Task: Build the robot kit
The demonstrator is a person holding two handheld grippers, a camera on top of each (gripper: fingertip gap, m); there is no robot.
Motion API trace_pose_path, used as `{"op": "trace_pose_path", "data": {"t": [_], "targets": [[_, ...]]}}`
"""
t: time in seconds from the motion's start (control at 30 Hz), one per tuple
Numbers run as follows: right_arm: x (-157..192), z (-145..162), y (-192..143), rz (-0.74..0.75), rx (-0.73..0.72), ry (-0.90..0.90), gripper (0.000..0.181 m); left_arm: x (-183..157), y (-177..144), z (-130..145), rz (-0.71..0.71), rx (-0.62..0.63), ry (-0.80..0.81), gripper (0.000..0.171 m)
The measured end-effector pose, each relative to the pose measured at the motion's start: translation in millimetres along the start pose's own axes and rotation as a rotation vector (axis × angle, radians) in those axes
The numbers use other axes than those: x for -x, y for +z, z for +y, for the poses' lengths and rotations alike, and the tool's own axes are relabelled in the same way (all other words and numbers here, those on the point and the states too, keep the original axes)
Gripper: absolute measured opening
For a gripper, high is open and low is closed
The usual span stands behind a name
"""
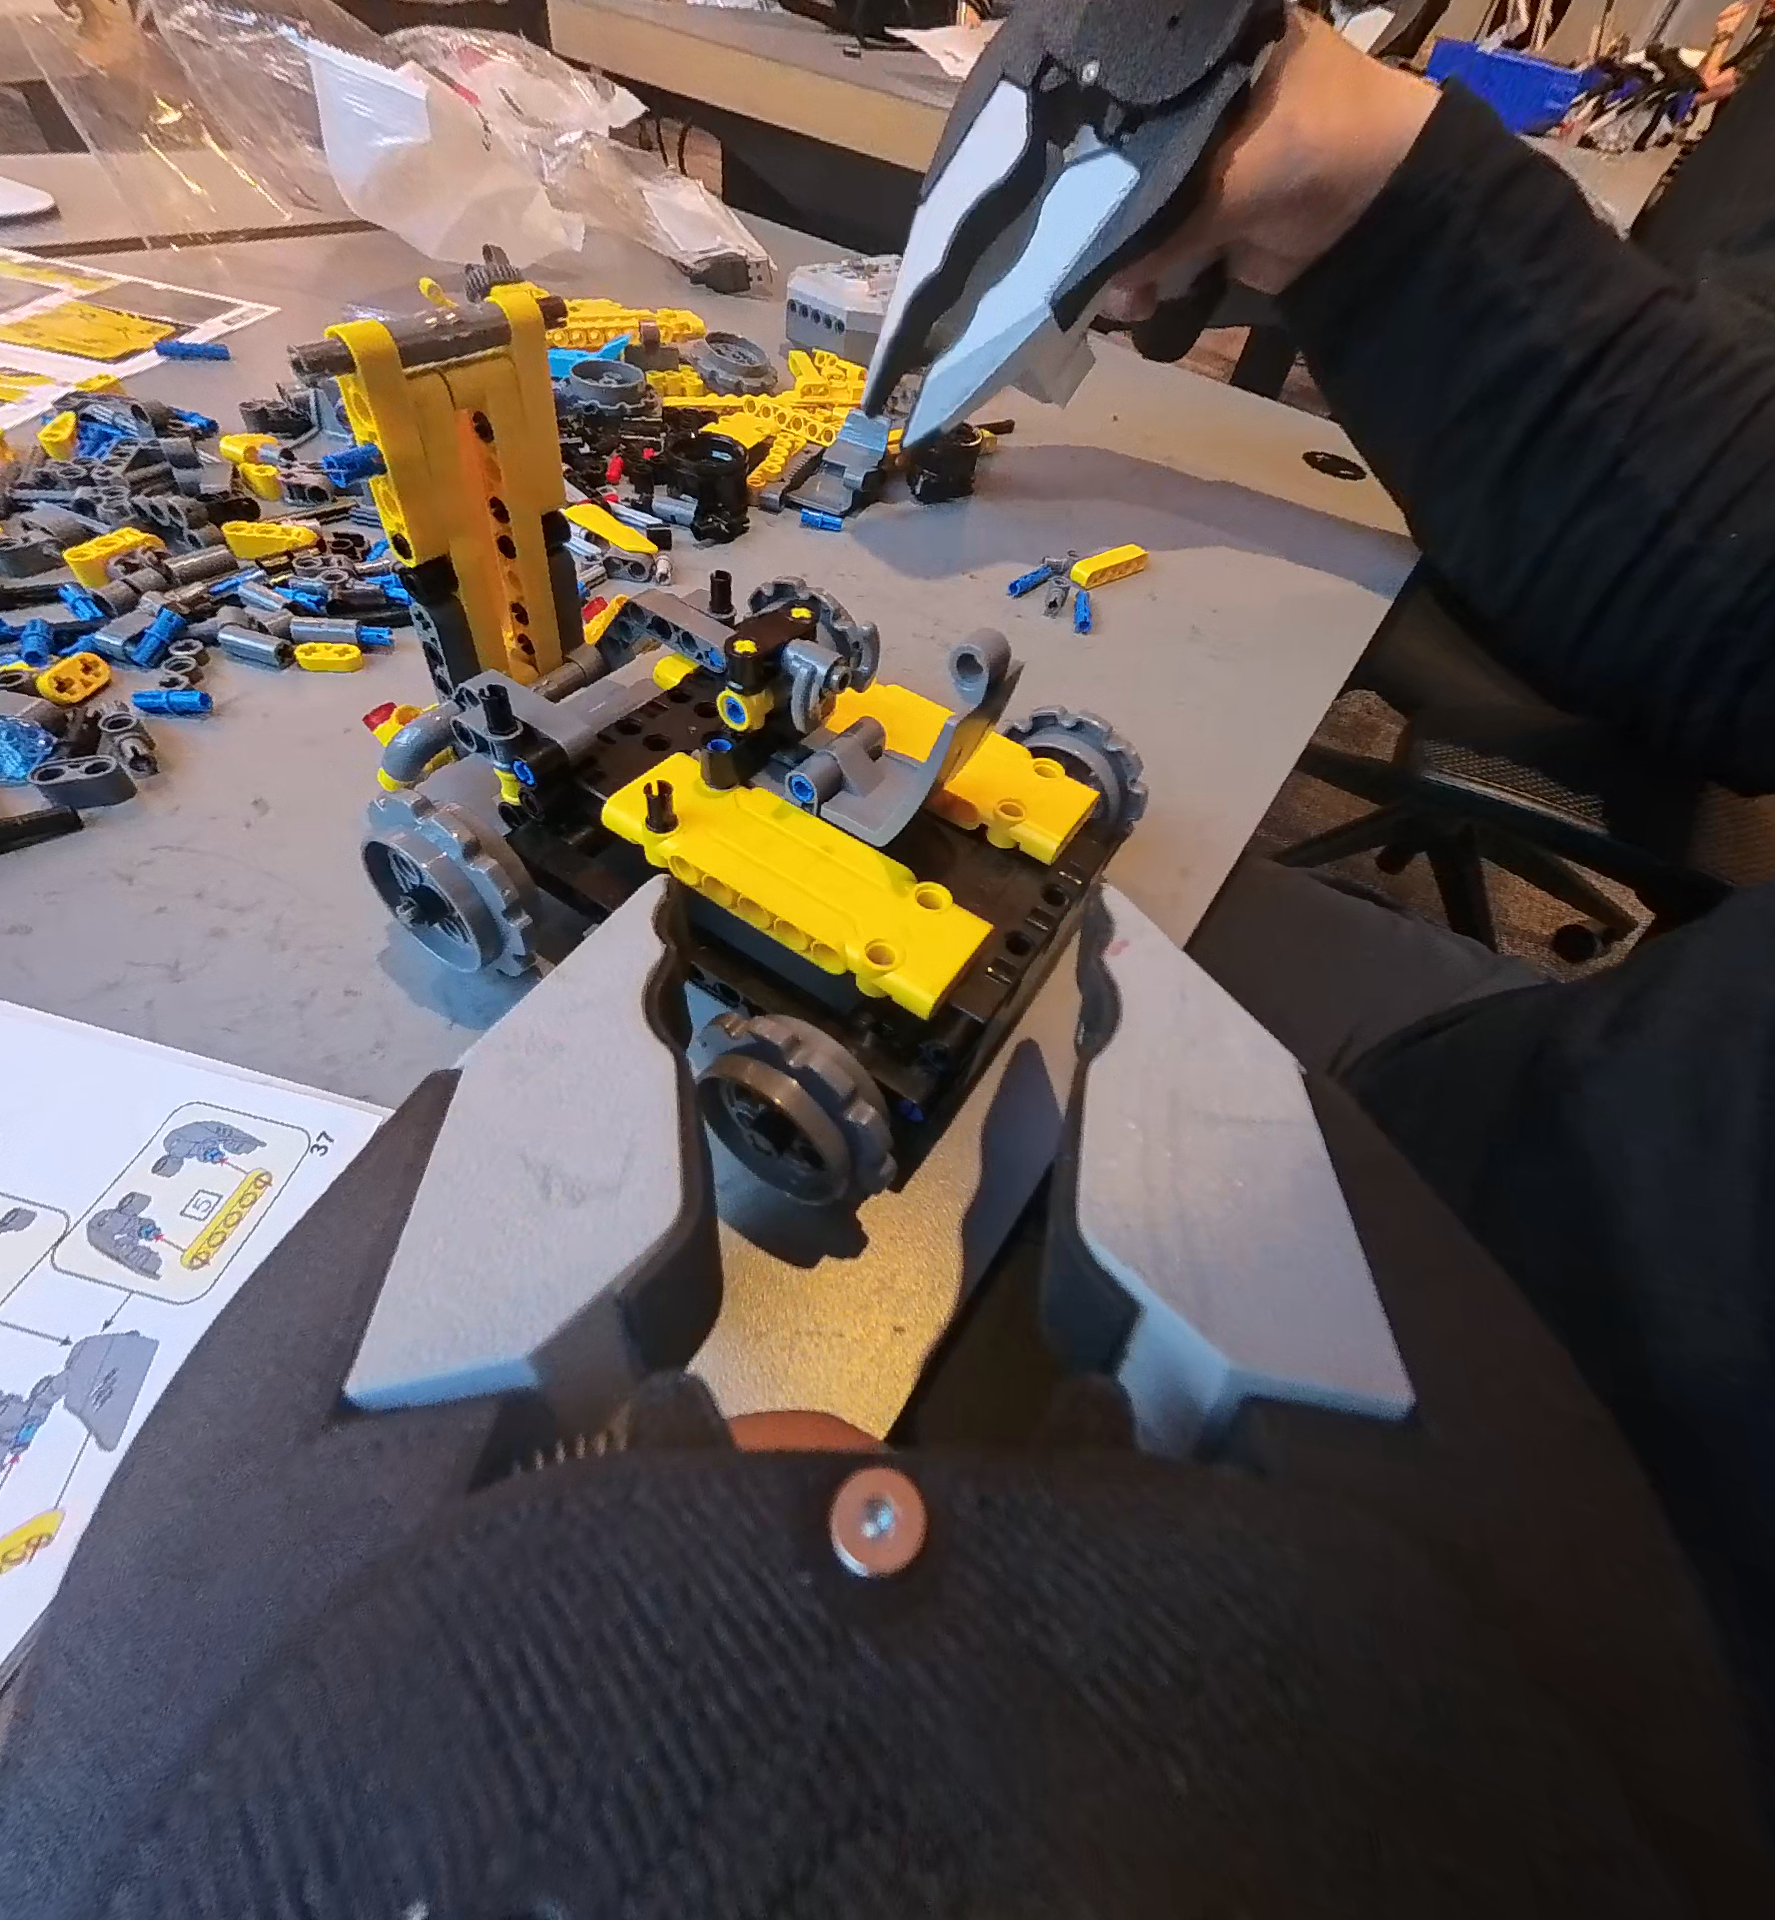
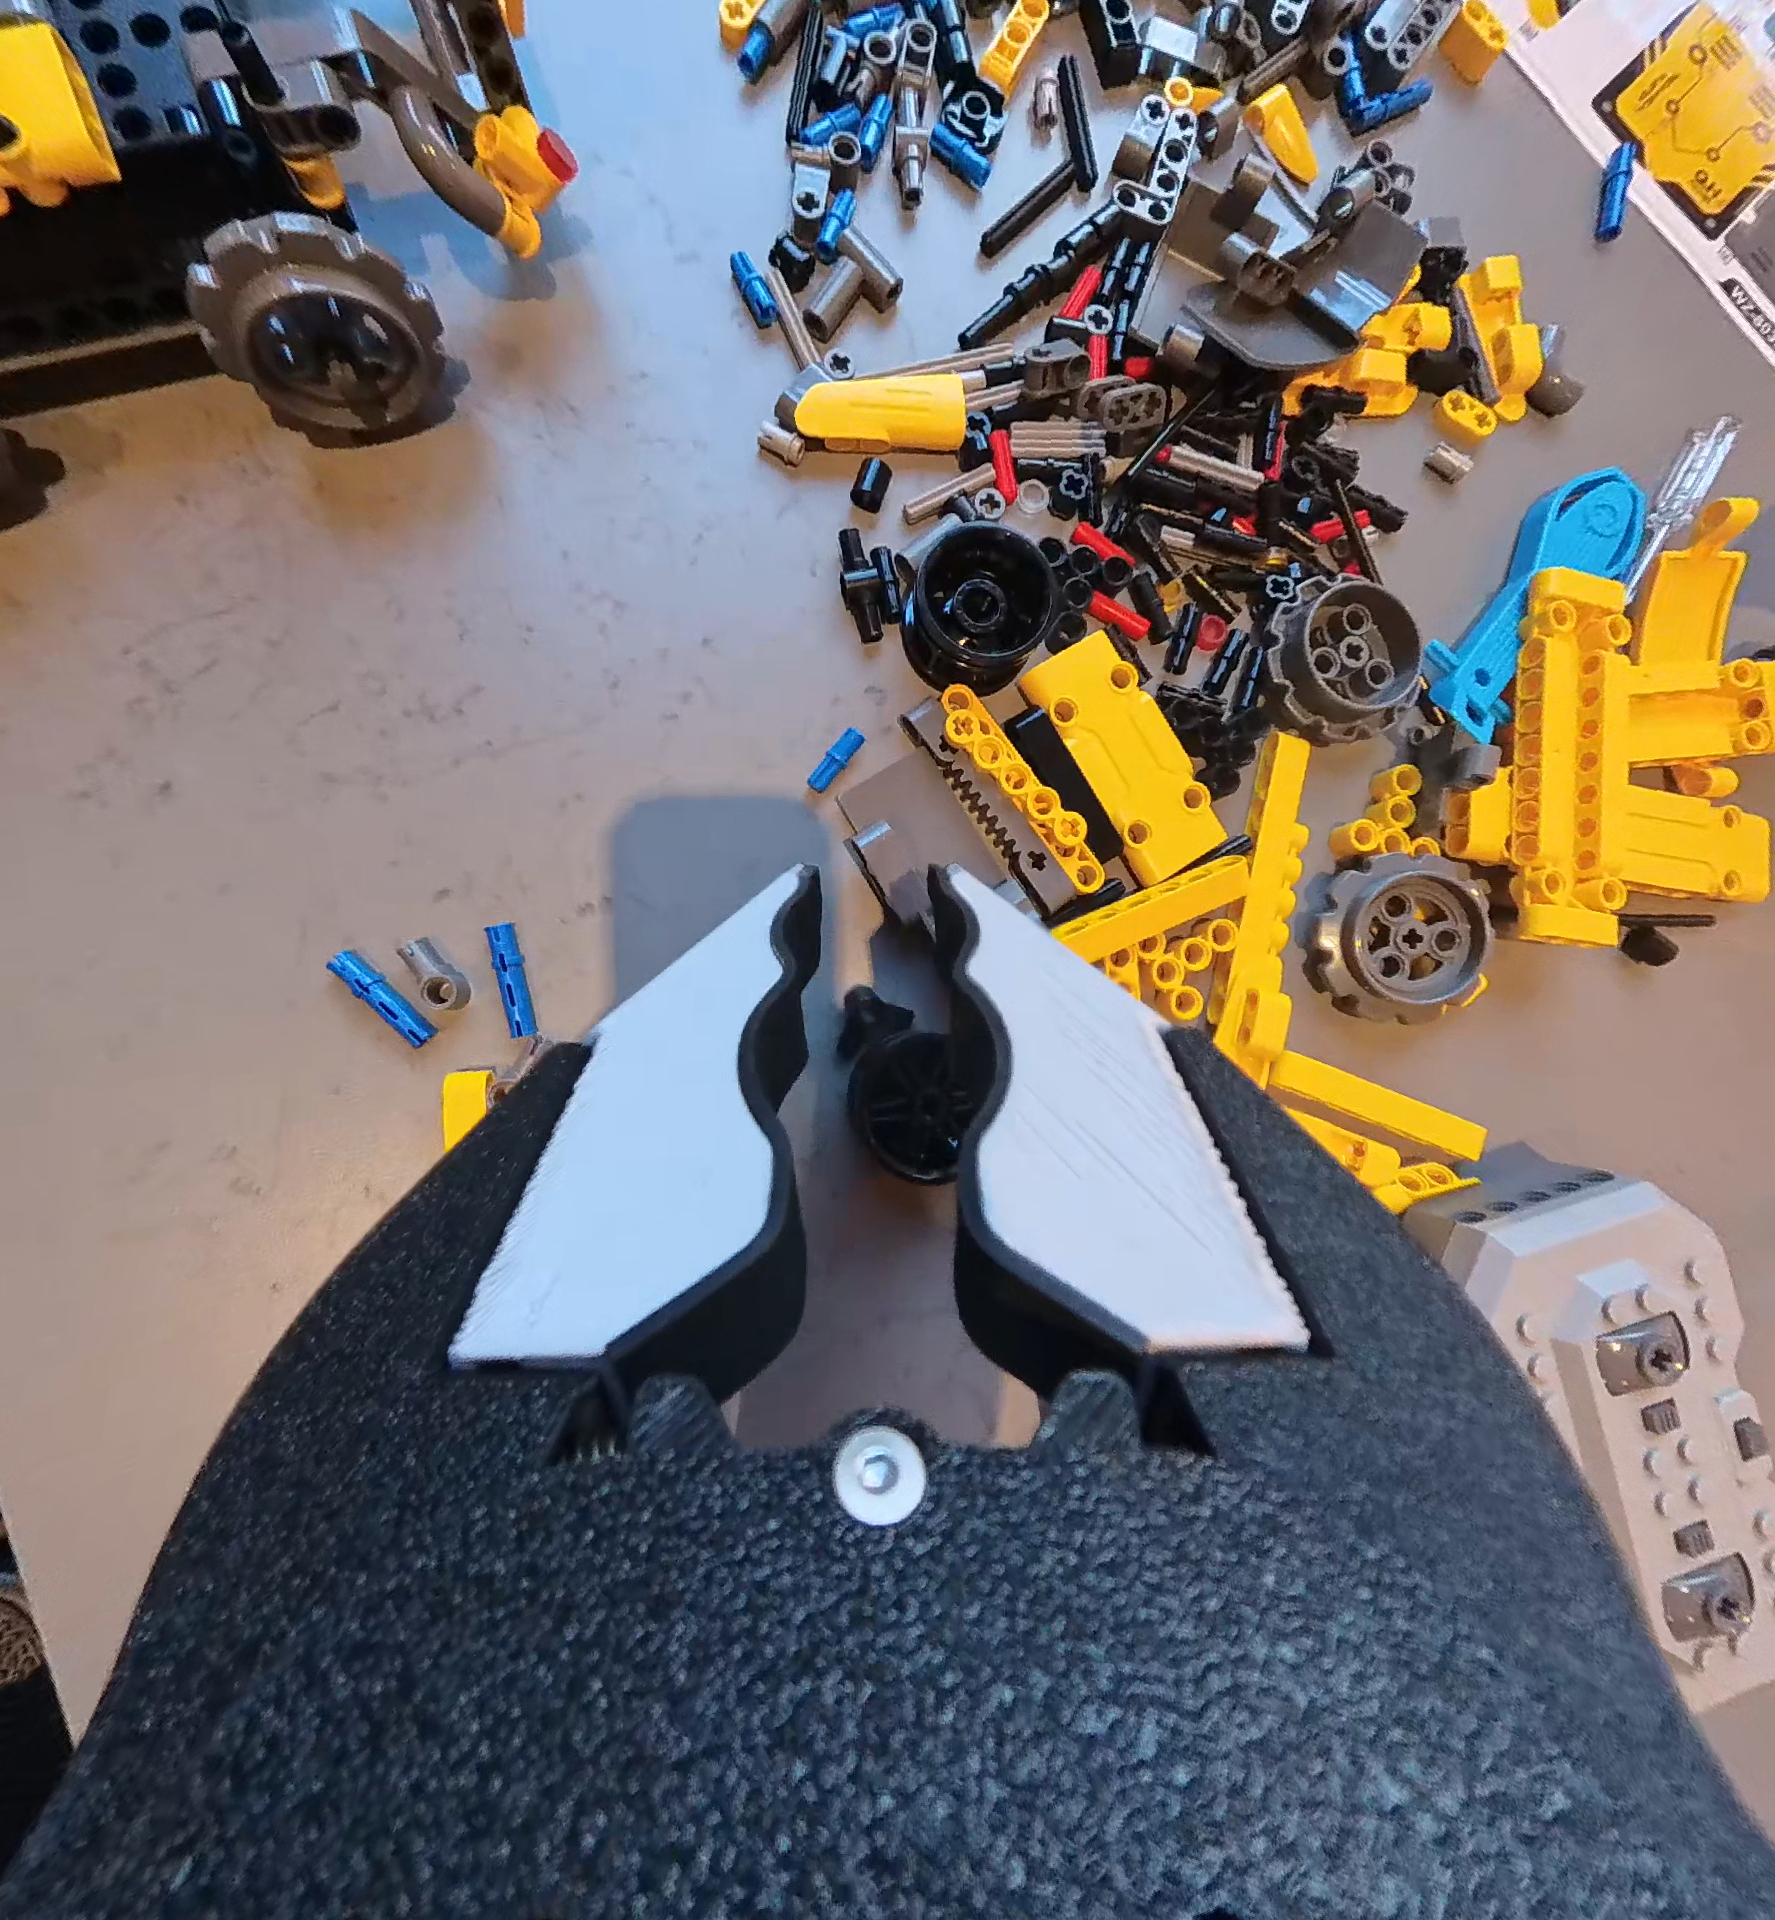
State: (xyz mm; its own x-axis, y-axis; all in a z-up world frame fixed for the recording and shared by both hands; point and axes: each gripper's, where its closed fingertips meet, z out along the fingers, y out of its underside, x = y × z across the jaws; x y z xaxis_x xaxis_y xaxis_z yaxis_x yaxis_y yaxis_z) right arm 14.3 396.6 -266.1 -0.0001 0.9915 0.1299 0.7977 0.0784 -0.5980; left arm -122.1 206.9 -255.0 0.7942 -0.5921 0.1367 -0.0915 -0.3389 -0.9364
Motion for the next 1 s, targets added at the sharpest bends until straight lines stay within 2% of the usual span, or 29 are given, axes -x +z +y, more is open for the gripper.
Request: {"op": "trace_pose_path", "data": {"t": [0.37,0.5,0.6,1.0], "targets": [[1.3,3.0,9.7,-0.004,0.034,-0.005,0.021,-0.7,0.2,0.6,0.008,0.005,-0.003,0.071],[2.4,6.9,14.2,0.001,0.068,-0.019,0.012,-0.8,0.2,0.7,0.009,0.006,-0.004,0.071],[2.8,3.7,12.7,0.004,0.057,-0.029,0.003,-0.8,0.3,0.9,0.009,0.007,-0.003,0.071],[-18.9,-6.7,-14.2,0.079,-0.055,0.049,0.009,-1.1,0.4,1.1,0.011,0.008,-0.004,0.071]]}}
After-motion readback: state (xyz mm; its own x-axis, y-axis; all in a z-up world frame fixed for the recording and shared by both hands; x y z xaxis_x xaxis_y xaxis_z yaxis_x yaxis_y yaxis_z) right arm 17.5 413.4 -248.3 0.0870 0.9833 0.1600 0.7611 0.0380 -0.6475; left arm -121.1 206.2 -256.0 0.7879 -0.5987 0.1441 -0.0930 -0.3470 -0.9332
